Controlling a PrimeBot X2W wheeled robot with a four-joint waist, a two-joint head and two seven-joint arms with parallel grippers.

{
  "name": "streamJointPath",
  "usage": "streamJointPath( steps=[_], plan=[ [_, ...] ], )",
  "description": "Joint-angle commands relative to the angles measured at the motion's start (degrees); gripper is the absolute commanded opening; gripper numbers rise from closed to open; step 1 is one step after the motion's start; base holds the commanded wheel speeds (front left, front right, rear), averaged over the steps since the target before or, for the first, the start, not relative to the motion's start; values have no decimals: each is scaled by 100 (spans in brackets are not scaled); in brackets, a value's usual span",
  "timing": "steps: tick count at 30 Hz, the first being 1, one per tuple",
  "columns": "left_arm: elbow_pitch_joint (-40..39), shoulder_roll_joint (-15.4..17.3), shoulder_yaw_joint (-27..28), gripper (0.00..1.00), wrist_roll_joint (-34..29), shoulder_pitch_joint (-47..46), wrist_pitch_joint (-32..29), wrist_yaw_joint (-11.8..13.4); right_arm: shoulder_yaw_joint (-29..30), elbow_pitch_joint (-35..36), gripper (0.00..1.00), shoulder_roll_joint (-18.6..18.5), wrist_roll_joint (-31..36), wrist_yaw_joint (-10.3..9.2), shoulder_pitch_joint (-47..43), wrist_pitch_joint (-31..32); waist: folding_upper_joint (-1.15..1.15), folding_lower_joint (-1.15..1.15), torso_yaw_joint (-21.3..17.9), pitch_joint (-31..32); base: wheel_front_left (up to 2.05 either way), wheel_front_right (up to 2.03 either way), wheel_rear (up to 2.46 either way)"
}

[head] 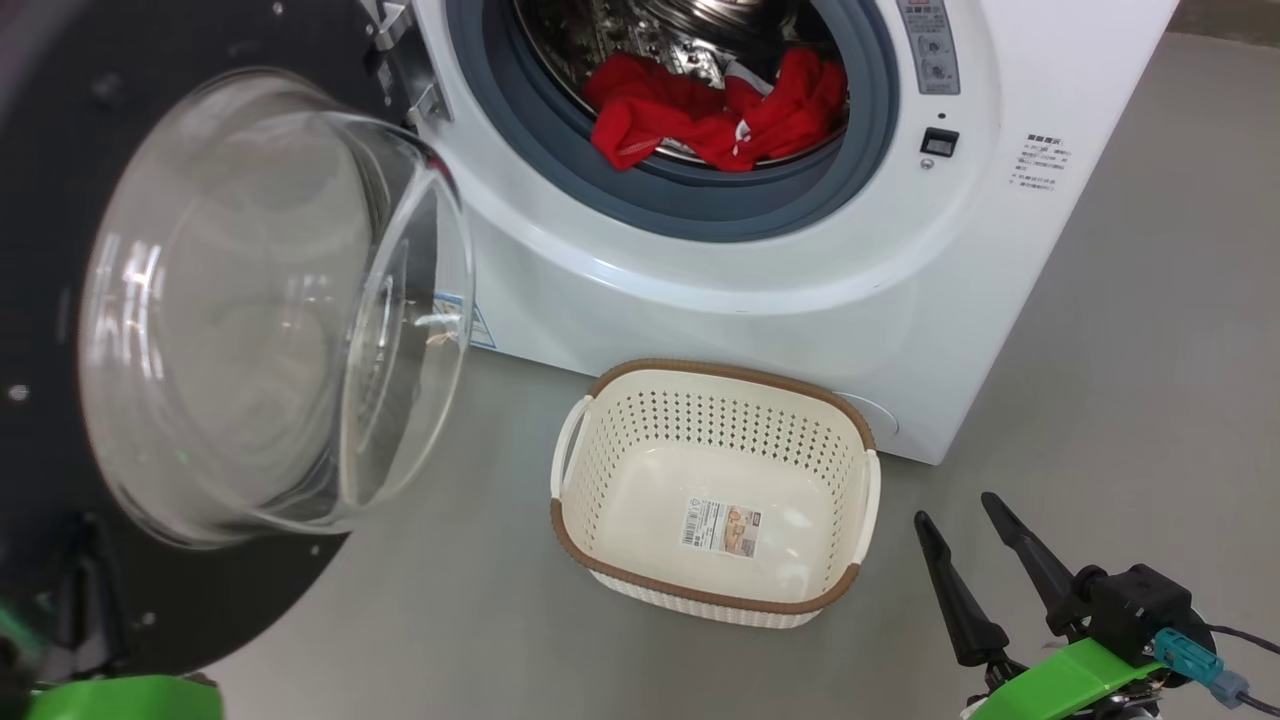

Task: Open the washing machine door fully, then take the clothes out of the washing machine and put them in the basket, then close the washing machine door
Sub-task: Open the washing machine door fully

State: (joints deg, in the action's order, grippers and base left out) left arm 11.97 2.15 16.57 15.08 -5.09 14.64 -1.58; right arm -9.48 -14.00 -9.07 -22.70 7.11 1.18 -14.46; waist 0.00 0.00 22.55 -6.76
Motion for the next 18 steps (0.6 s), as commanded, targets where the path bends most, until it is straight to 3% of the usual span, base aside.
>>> streamJointPath(
  steps=[1, 18],
  plan=[
    [-29, 272, 471, 0, -101, -276, 36, -19, -108, 127, 100, -83, 27, 37, 142, -53, 0, 0, -38, -25, 0, 0, 0],
    [1254, 955, 1696, 0, -579, -1483, 36, -331, -90, 176, 100, -200, 79, 37, 308, -53, 0, 0, -146, -382, 0, 0, 0]
  ],
)
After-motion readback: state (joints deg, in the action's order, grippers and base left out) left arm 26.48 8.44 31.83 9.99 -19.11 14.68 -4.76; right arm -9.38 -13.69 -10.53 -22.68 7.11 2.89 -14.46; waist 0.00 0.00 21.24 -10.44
